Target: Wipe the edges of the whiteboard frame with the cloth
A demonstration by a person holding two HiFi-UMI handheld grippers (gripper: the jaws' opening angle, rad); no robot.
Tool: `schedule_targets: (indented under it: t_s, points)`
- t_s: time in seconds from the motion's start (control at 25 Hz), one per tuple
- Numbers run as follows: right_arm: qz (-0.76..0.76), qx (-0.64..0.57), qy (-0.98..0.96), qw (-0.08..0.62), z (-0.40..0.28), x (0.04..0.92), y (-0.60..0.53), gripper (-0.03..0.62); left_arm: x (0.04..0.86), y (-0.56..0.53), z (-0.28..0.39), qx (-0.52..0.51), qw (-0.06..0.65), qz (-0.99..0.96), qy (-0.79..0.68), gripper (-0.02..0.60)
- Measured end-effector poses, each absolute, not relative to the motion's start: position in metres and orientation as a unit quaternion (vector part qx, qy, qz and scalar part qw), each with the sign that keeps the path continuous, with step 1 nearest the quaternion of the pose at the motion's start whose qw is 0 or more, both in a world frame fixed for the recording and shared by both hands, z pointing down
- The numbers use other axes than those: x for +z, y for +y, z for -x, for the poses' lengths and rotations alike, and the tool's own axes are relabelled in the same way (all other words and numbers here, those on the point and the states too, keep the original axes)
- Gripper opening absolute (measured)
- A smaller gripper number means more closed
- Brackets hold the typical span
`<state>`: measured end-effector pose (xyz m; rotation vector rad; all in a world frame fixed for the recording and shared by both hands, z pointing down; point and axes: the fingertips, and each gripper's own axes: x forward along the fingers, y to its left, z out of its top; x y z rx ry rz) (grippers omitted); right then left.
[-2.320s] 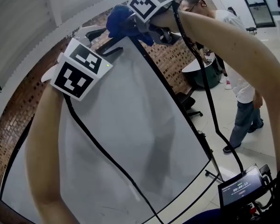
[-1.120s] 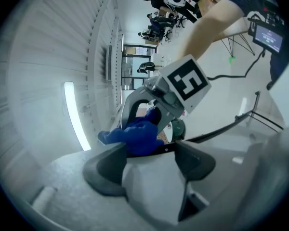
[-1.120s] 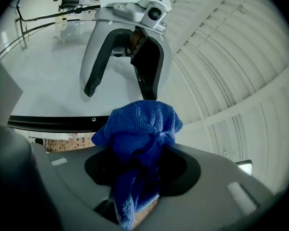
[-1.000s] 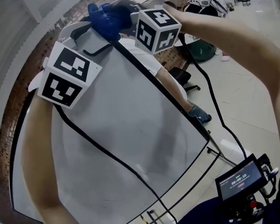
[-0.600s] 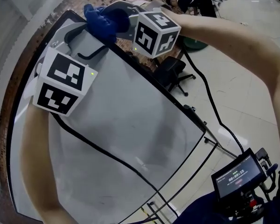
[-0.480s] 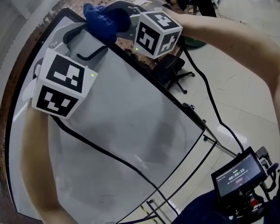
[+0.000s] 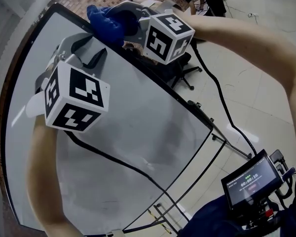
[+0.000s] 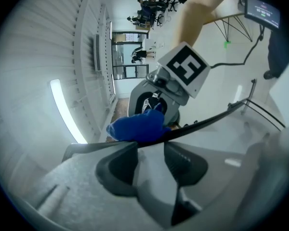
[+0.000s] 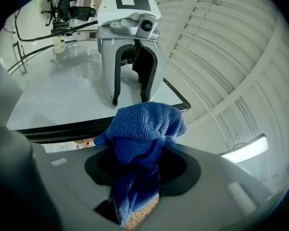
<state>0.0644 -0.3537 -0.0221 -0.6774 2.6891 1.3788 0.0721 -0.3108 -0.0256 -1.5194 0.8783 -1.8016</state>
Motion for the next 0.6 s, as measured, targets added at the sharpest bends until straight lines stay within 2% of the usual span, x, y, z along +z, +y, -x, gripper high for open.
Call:
schedule_targets:
  t_s: [0.16,0.6]
  points:
    - [0.213,0.443,0.871,0.014,-0.064,-0.005,-0.350,0.192,-0.013,-0.306,-0.071,-0.695,0.312,0.556,0.332,0.124]
    - [0.186,0.439,0.879,-0.002,-0.058,0.041,-0.329,0.192,0.029,-0.281,-0.094,-0.657,0.284,0.610,0.340,0.133]
